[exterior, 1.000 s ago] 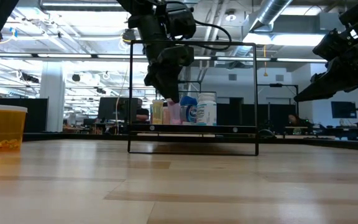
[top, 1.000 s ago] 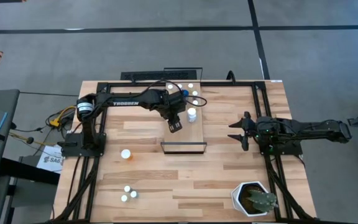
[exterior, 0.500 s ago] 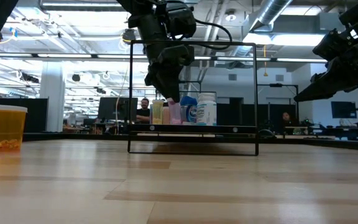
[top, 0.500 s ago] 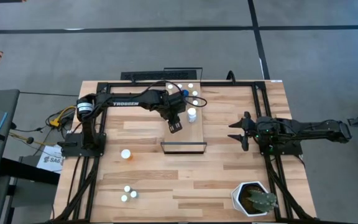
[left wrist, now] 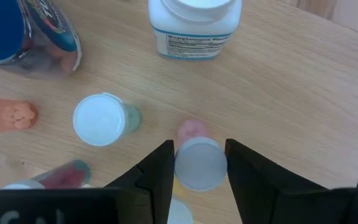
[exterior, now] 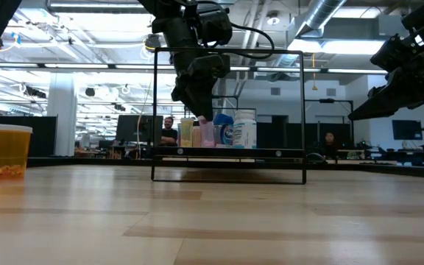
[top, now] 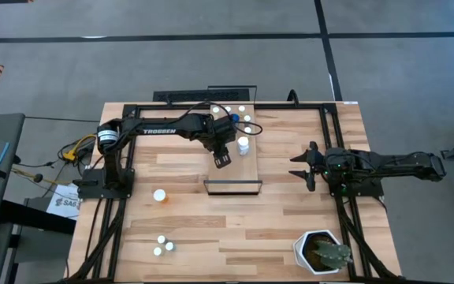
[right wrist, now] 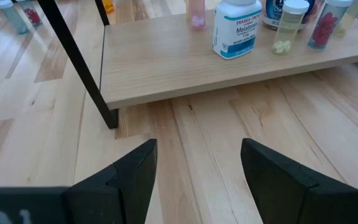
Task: Pick and place medicine bottles onto shelf by color
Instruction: Put the pink pill bottle on the shelf
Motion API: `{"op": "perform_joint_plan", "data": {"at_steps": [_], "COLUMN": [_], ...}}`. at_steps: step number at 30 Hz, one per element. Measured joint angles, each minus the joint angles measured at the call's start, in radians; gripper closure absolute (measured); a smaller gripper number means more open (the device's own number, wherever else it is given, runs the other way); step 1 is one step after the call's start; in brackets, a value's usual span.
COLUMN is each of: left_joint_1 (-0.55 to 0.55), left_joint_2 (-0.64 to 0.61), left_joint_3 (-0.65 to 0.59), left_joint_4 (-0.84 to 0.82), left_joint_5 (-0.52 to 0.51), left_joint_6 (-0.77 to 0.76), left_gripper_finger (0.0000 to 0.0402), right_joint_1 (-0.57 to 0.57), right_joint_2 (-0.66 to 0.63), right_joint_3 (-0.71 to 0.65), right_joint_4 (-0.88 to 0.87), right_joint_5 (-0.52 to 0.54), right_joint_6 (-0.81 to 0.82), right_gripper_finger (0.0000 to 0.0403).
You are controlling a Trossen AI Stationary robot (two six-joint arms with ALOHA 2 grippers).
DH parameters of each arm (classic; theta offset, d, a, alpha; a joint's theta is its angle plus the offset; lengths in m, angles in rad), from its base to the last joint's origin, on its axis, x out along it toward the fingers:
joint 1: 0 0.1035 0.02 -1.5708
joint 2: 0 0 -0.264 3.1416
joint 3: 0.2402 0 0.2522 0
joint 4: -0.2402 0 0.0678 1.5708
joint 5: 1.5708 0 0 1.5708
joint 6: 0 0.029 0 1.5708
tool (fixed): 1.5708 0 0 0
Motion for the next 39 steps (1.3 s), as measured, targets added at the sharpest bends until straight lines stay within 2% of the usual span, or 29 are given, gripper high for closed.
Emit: {"op": "perform_joint_plan", "data": {"at_steps": [39], "left_joint_1": [0.021], "left_joint_2": [0.049], "left_joint_3": [0.001], "left_joint_4": [0.001], "left_joint_5": [0.009], "left_joint_6": [0.025], "left_gripper_finger": [0.0275], "right_joint_1": [0.000], "right_joint_2": [0.000], "right_joint_3": [0.001], "right_joint_4": [-0.006], "right_joint_5": [0.000], "right_joint_6": [0.000], "right_gripper_finger": [0.0147]}}
